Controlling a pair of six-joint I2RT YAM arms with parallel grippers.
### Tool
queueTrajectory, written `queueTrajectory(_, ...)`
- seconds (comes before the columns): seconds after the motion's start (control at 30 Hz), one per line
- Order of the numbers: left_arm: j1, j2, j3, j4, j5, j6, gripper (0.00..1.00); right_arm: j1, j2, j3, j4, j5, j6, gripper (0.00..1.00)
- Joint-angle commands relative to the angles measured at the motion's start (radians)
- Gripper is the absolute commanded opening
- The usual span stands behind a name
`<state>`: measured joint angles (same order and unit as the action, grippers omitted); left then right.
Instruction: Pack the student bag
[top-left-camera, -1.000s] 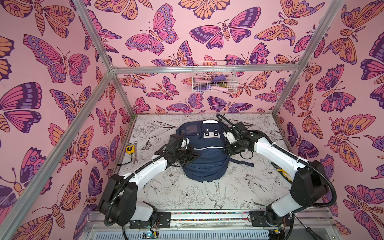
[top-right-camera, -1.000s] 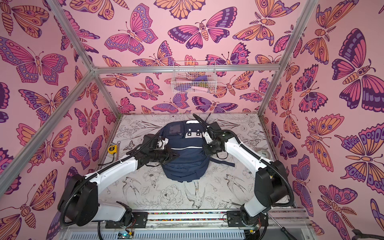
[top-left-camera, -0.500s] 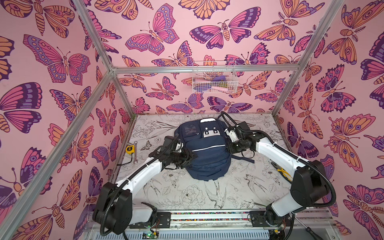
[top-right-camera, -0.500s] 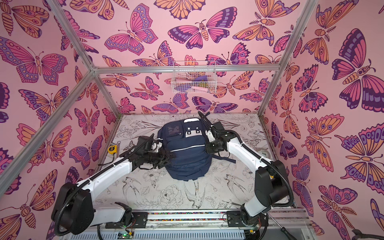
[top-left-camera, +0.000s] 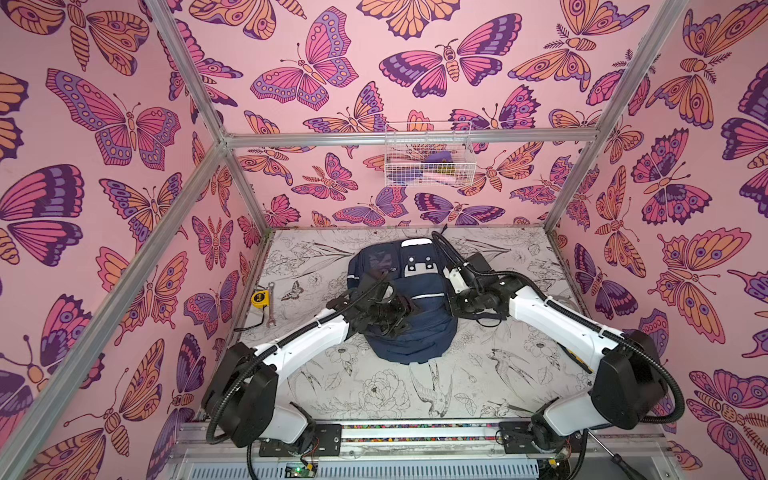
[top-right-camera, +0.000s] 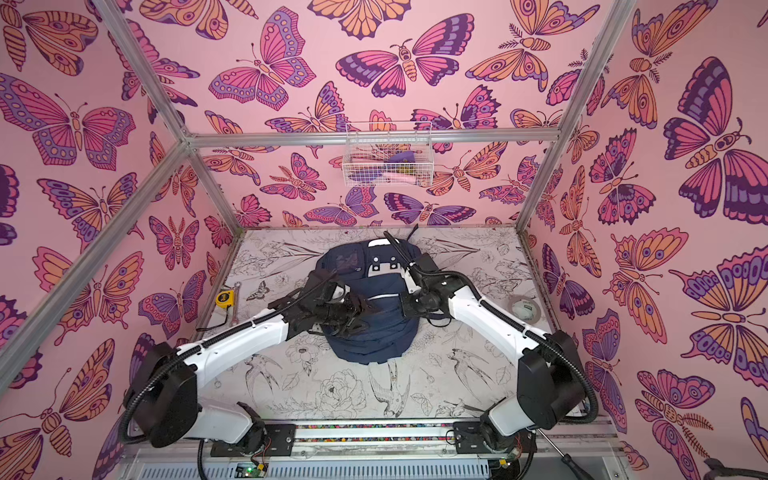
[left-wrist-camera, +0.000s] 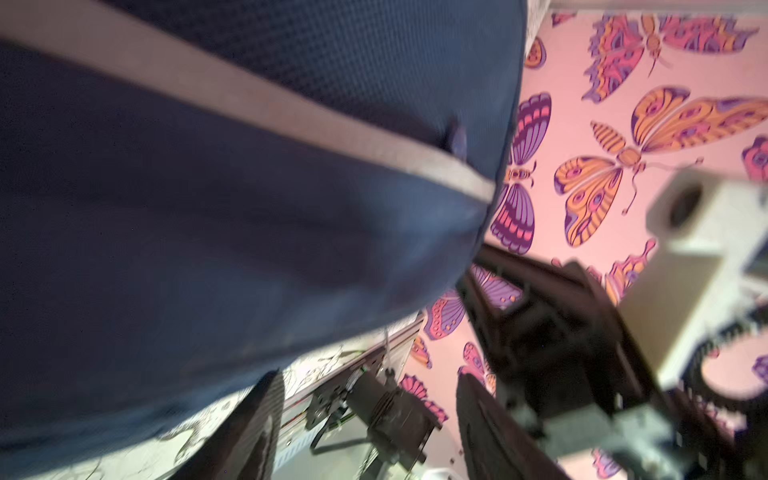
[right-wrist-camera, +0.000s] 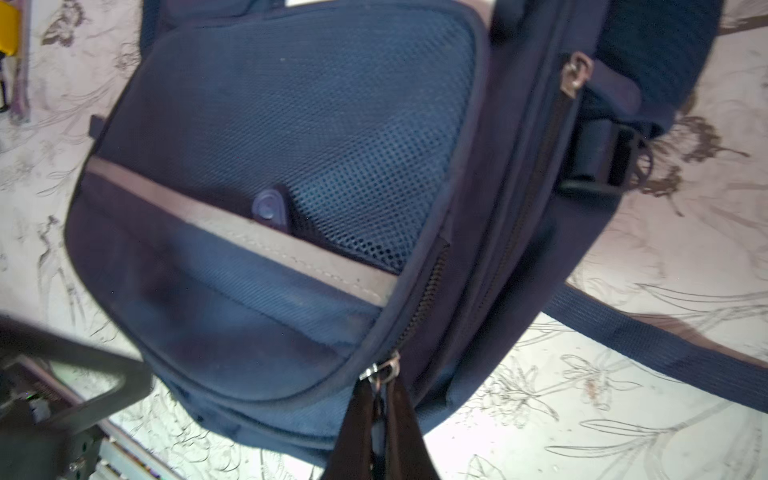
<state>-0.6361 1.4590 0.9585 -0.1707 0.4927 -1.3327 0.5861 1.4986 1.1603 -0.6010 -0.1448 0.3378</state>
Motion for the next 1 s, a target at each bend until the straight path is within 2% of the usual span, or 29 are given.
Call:
queueTrajectory(0.0,-0.002,0.038,0.025,0.062,-0.044,-0.087,0.66,0.033,-0.034,0.001,0.027,-0.047,0.026,0.0)
queueTrajectory(0.13,-0.002,0.084,0.063,0.075,-0.072,-0.087,0.54,0.052,-0.051,-0.009,0.022,-0.047,0.035,0.0)
queueTrajectory(0.23,-0.003,0.095,0.067,0.077,-0.09,-0.071,0.35,0.058,-0.067,-0.017,0.006,-0.035,0.034,0.0)
queueTrajectory(0.3,-0.001,0.089,0.054,0.071,-0.1,-0.057,0.28,0.059,-0.075,-0.014,-0.018,-0.017,0.017,0.0)
queueTrajectory(0.4,0.007,0.072,0.029,0.027,-0.107,-0.02,0.19,0.059,-0.088,-0.008,-0.07,0.054,-0.028,0.0)
queueTrajectory(0.5,0.024,0.041,-0.016,-0.012,-0.106,0.022,0.0,0.055,-0.088,0.003,-0.114,0.139,-0.076,0.0)
queueTrajectory(0.6,0.04,-0.001,-0.053,-0.068,-0.086,0.083,0.0,0.018,-0.073,0.024,-0.129,0.211,-0.131,0.0)
queueTrajectory(0.73,0.051,-0.079,-0.098,-0.161,-0.06,0.195,0.0,-0.08,-0.021,0.085,-0.136,0.17,-0.21,0.0)
queueTrajectory(0.83,0.072,-0.107,-0.118,-0.208,0.015,0.27,0.0,-0.116,0.05,0.149,-0.14,0.191,-0.259,0.0)
queueTrajectory(0.97,0.083,-0.122,-0.143,-0.219,0.09,0.317,0.0,-0.139,0.16,0.22,-0.123,0.19,-0.263,0.0)
